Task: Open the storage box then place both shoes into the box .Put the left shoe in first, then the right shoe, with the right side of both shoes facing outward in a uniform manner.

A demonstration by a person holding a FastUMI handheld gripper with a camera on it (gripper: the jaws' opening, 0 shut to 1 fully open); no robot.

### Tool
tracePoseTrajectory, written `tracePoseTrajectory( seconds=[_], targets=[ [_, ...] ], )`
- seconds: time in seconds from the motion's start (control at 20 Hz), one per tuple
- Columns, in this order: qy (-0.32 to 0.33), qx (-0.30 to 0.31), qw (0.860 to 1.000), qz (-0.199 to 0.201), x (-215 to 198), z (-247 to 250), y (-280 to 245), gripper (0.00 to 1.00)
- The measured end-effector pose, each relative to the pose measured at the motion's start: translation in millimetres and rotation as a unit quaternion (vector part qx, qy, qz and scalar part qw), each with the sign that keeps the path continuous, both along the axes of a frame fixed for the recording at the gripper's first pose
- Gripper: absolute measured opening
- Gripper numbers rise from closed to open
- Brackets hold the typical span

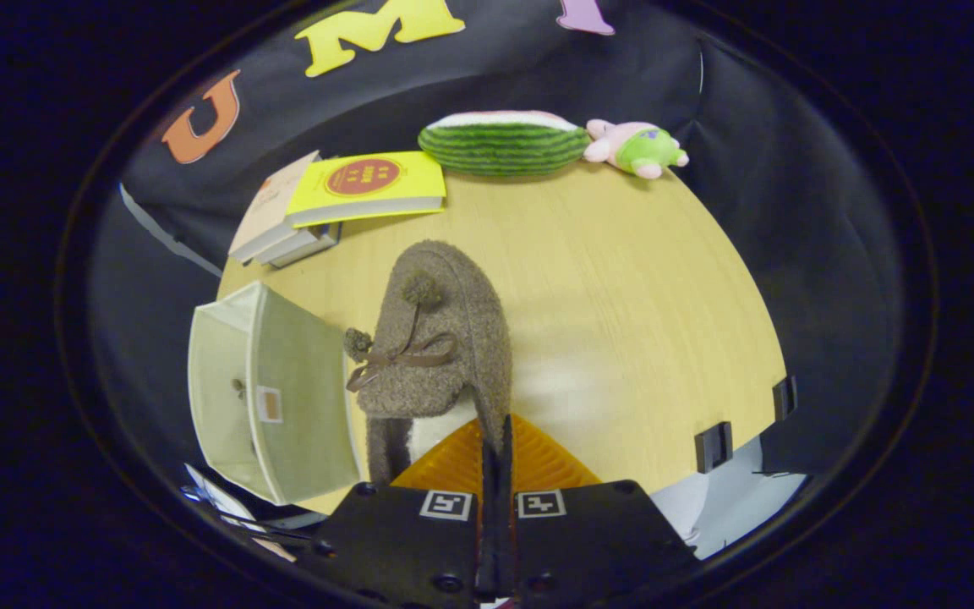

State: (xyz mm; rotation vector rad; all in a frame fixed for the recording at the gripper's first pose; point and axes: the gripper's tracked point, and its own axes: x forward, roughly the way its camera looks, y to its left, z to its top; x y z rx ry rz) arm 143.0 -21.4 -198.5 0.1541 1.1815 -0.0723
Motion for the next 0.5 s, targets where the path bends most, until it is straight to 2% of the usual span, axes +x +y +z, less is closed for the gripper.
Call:
tracePoseTrajectory(
  seconds=[0.25, 0.5],
  targets=[
    [-0.060, 0.011, 0.998, -0.008, -3, 82, 36, 0.06],
    [-0.078, 0.045, 0.996, -0.005, -10, 114, 82, 0.06]
  ],
)
